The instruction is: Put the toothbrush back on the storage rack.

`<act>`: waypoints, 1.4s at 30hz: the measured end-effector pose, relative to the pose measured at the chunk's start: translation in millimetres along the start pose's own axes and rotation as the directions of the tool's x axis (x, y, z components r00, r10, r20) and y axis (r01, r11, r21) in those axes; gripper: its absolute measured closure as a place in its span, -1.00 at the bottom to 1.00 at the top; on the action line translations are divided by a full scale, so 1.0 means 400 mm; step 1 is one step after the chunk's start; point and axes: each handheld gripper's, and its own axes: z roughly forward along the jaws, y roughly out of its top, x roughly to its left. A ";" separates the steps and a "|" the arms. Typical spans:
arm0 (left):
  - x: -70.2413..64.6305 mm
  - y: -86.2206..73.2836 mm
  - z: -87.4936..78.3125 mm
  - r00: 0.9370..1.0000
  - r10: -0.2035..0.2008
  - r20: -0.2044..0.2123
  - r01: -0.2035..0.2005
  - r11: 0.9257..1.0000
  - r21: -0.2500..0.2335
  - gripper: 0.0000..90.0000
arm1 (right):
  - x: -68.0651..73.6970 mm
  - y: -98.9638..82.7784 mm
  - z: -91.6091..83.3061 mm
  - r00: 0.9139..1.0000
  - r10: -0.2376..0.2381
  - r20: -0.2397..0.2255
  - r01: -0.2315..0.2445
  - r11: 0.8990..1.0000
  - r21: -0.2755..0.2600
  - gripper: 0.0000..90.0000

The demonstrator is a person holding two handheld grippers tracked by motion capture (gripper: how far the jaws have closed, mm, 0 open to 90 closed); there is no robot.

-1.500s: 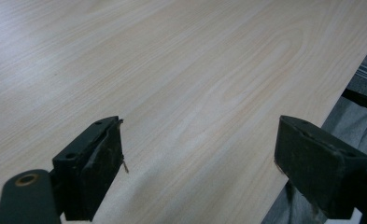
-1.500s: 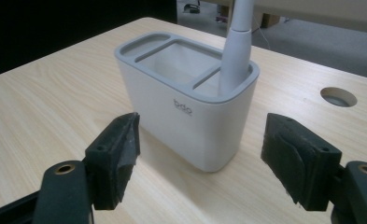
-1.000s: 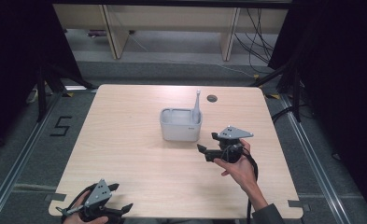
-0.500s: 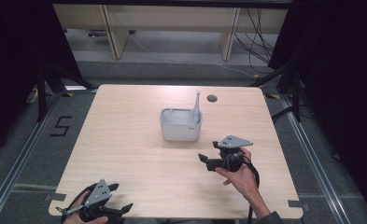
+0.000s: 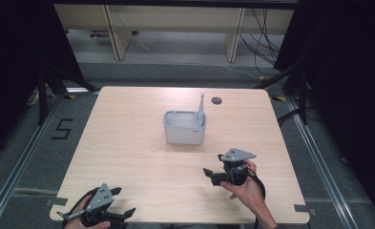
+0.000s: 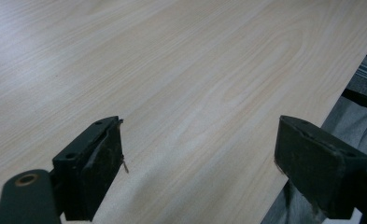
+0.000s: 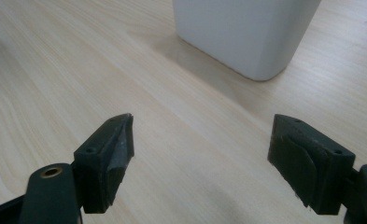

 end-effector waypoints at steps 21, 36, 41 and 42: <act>0.000 0.000 0.000 1.000 0.001 -0.001 -0.001 1.000 -0.001 -0.67 | 0.019 -0.048 -0.020 0.999 -0.017 -0.037 0.019 0.998 0.051 -0.49; 0.003 0.000 -0.001 1.000 0.016 0.001 -0.016 1.000 0.006 -0.67 | 0.024 -0.083 -0.044 0.999 -0.021 -0.029 0.023 0.995 0.094 -0.59; 0.004 0.000 -0.001 1.000 0.016 0.001 -0.016 1.000 0.007 -0.67 | 0.031 -0.095 -0.057 1.000 0.003 -0.026 0.000 0.993 0.115 -0.62; 0.003 0.000 -0.002 1.000 0.018 -0.001 -0.018 1.000 0.011 -0.67 | 0.035 -0.098 -0.058 1.000 0.006 -0.025 -0.003 0.993 0.116 -0.62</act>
